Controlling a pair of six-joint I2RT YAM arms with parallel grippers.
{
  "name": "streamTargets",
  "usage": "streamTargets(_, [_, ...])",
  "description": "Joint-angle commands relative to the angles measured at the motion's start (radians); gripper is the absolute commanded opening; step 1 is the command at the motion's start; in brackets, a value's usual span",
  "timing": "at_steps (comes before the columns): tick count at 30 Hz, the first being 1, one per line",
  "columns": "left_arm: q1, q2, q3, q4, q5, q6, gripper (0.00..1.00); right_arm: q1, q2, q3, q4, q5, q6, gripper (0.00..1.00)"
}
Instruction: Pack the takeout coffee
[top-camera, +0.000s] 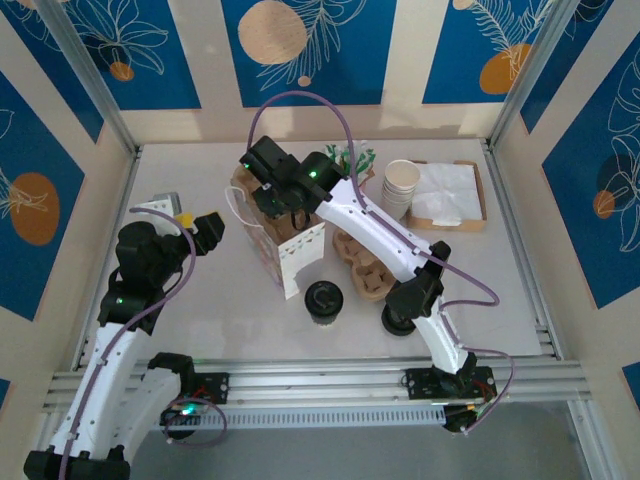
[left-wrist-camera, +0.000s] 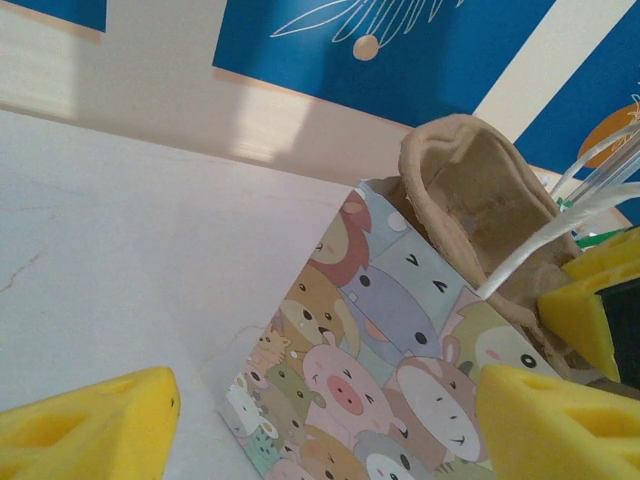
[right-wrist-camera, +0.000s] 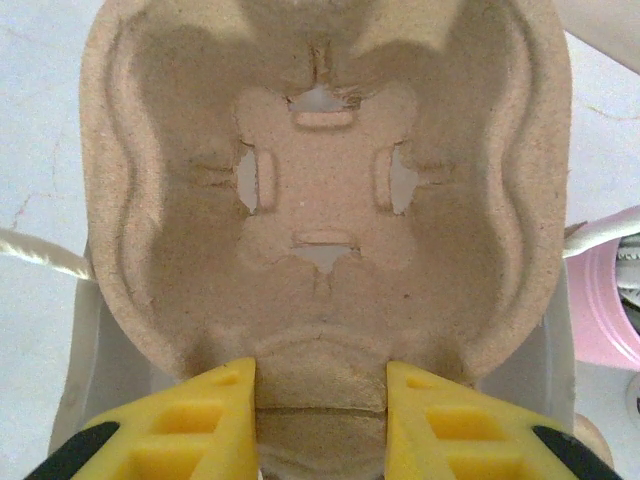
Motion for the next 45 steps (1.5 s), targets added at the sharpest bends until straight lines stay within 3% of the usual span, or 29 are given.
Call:
streamTargets(1, [-0.003, 0.005, -0.009, -0.008, -0.009, 0.026, 0.78, -0.004, 0.012, 0.030, -0.047, -0.019, 0.028, 0.32])
streamTargets(12, [-0.002, 0.014, -0.005, -0.014, -0.015, 0.034, 0.78, -0.017, 0.044, 0.027, -0.084, -0.051, 0.041, 0.31])
streamTargets(16, [-0.003, 0.028, 0.021, -0.029, -0.033, 0.039, 0.84, -0.018, 0.037, 0.028, -0.087, -0.053, 0.038, 0.31])
streamTargets(28, [-0.003, 0.299, 0.340, -0.139, 0.098, 0.066, 0.87, -0.020, 0.012, 0.022, -0.099, -0.061, 0.045, 0.31])
streamTargets(38, [-0.003, 0.492, 0.476, -0.214, 0.221, 0.105, 0.77, -0.018, -0.035, -0.010, -0.078, -0.044, 0.052, 0.30])
streamTargets(45, [-0.003, 0.544, 0.484, -0.251, 0.160, 0.122, 0.73, -0.018, -0.033, -0.016, -0.097, -0.032, 0.055, 0.31])
